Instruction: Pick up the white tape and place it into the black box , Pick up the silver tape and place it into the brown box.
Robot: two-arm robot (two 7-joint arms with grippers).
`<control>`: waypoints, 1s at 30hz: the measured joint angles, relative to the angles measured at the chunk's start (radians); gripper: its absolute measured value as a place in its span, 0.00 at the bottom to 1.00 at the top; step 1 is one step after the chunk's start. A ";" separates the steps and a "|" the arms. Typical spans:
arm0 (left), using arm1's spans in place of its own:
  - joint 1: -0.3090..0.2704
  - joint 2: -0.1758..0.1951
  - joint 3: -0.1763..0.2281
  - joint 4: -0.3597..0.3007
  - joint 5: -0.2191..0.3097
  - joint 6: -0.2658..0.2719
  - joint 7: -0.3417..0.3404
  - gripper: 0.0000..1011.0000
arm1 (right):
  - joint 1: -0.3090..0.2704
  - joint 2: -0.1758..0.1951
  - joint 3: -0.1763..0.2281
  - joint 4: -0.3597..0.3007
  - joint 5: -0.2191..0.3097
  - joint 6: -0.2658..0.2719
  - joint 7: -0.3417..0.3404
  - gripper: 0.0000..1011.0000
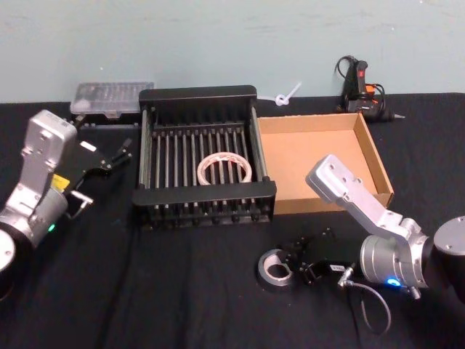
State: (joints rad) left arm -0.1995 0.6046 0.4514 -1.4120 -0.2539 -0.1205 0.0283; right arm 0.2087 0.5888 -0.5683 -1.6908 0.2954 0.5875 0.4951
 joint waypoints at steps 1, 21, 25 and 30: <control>0.000 0.000 0.000 0.000 0.000 0.000 0.000 0.99 | 0.000 0.000 0.000 0.000 0.000 0.000 0.000 0.13; 0.000 0.000 0.000 0.000 0.000 0.000 0.000 0.99 | -0.015 0.004 0.029 -0.022 0.012 -0.004 -0.008 0.13; 0.000 0.000 0.000 0.000 0.000 0.000 0.000 0.99 | -0.020 0.009 0.049 -0.037 0.026 -0.005 -0.014 0.13; 0.000 0.000 0.000 0.000 0.000 0.000 0.000 0.99 | -0.020 0.013 0.085 -0.049 0.042 -0.018 -0.033 0.13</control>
State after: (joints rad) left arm -0.1995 0.6047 0.4514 -1.4120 -0.2539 -0.1206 0.0283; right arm 0.1883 0.6020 -0.4836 -1.7401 0.3371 0.5697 0.4621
